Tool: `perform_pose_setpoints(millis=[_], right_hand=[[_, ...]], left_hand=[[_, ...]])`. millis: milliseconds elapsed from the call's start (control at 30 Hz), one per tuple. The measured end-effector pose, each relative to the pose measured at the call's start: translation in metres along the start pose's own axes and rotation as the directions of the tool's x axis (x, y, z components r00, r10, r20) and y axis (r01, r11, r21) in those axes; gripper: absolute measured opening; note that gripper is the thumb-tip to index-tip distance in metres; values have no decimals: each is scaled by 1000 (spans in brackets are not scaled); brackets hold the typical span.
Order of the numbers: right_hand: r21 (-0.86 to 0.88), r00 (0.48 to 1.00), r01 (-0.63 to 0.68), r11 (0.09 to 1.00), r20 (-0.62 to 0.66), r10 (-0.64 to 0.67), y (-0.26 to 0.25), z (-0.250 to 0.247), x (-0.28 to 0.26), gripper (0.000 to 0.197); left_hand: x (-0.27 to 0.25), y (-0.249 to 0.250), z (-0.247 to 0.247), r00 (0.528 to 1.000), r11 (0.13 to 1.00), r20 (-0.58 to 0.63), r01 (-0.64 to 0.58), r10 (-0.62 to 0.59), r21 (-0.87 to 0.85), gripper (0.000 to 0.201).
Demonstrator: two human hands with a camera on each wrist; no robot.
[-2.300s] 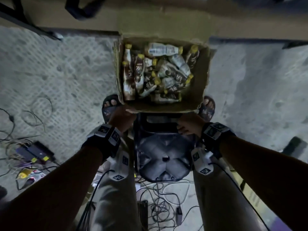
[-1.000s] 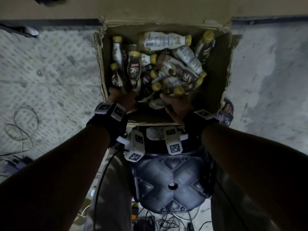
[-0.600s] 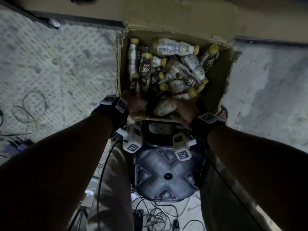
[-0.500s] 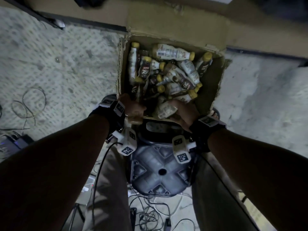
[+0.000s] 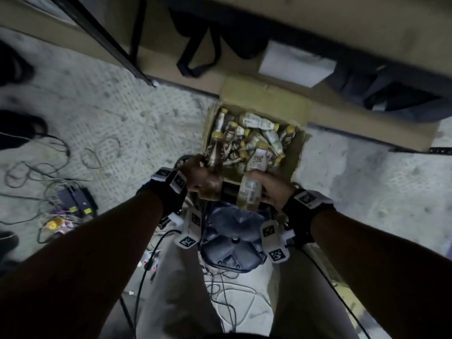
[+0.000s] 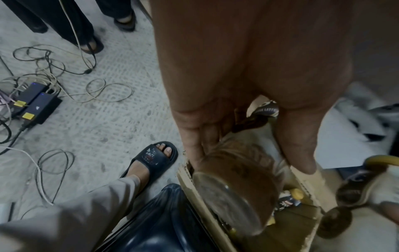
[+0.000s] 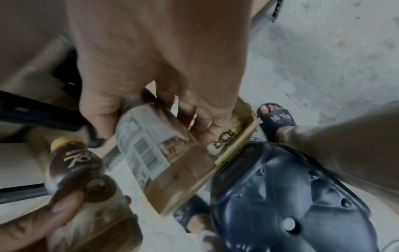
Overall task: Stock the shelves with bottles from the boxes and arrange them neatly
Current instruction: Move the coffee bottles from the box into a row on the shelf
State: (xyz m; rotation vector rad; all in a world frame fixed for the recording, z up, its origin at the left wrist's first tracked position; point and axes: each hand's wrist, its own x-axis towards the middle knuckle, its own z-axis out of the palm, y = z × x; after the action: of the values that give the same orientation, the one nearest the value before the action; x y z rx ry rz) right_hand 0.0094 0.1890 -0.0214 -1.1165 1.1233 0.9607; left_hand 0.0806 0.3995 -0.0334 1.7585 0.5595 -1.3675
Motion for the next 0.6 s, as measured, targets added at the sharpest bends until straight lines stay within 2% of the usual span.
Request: perform_pose_setpoints(millis=[67,167,233,367,467,600], right_hand=[[6,999,50,999,-4,-50,-9,4,-30,37],[-18,994,105,994,-22,-105,-21,4,-82,68],[-32,987,157,987,-38,-158,-26,-2,-115,75],[-53,954,298,953,-15,-299,-40,-15,-180,86],[-39,911,413,910,27,-412,-54,-26,-232,72],[44,844,535,844,15,-536,-76,-48,-281,54]], left_hand=[[-33,13,-2,999,999,-33,-28,27,-41,42],[-89,36,-1,995,995,-45,-95,94,-21,39],[-122,51,3,989,989,-33,-144,145,26,31],[-189,93,10,972,973,33,-231,231,-16,46],[-231,132,19,950,954,86,-301,300,2,60],[-275,179,35,911,914,91,-405,402,17,70]])
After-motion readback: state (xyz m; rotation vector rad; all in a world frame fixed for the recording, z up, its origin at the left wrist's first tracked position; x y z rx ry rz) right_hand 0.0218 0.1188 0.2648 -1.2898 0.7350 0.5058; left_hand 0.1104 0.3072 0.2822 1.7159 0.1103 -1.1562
